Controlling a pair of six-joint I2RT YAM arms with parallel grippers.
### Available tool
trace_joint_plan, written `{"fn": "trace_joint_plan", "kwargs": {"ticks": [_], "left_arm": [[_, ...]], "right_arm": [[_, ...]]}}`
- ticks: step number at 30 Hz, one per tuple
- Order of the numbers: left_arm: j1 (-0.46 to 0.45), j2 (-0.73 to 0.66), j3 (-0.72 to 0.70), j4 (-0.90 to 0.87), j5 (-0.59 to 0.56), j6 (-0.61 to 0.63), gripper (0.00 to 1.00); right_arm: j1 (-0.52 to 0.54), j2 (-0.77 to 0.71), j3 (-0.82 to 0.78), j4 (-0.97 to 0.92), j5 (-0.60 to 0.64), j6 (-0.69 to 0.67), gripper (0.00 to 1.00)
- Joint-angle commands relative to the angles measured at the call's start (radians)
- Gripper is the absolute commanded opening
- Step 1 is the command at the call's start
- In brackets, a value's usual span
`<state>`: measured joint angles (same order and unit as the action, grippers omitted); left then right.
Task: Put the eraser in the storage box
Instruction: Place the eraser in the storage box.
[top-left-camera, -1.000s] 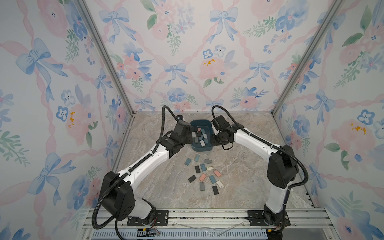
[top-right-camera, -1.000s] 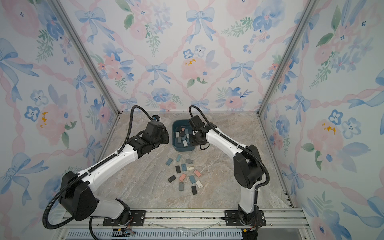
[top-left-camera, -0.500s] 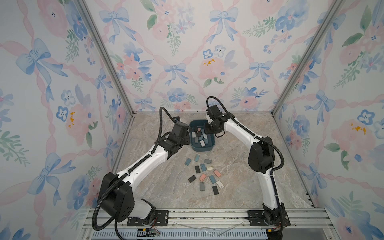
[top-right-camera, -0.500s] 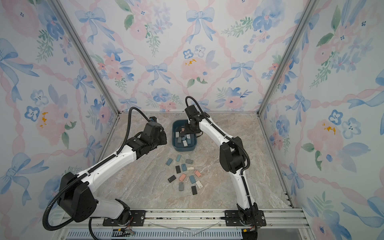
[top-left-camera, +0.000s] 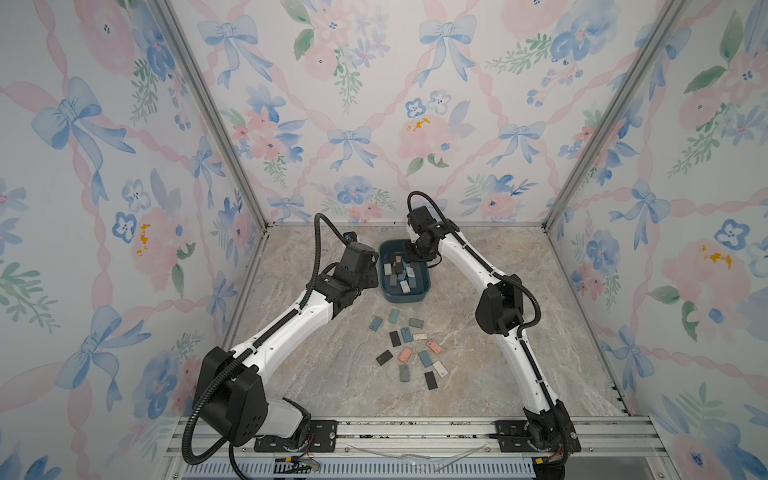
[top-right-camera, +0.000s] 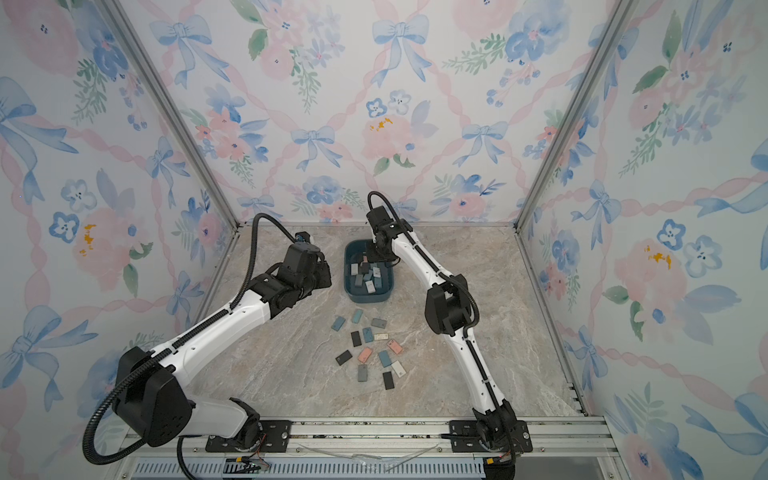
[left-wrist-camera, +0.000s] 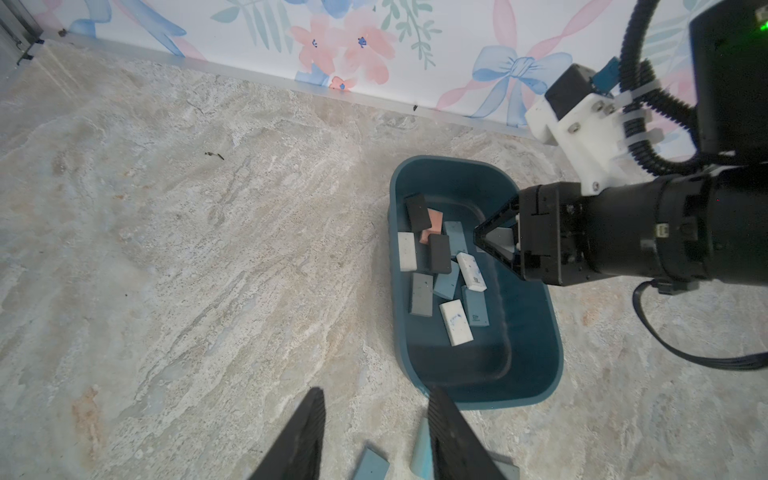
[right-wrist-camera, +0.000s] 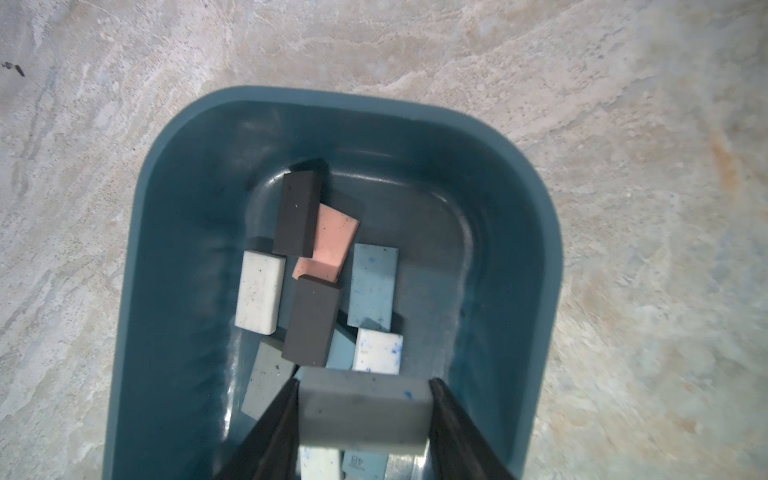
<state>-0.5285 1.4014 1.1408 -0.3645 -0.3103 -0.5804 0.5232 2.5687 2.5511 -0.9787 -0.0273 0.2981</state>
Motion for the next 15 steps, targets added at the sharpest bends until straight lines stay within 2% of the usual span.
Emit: {"fn": "trace_joint_plan", "kwargs": {"ticks": [1,15], "left_arm": [[0.008,-0.030,-0.014,-0.005,-0.001,-0.010,0.44],[0.010,-0.054,-0.035,-0.006,-0.004,-0.022,0.44]], "right_arm": [[-0.013,0.024,0.037,-0.019,-0.011,-0.007,0.50],[-0.014,0.052,0.038,0.023,-0.019,0.017,0.52]]}}
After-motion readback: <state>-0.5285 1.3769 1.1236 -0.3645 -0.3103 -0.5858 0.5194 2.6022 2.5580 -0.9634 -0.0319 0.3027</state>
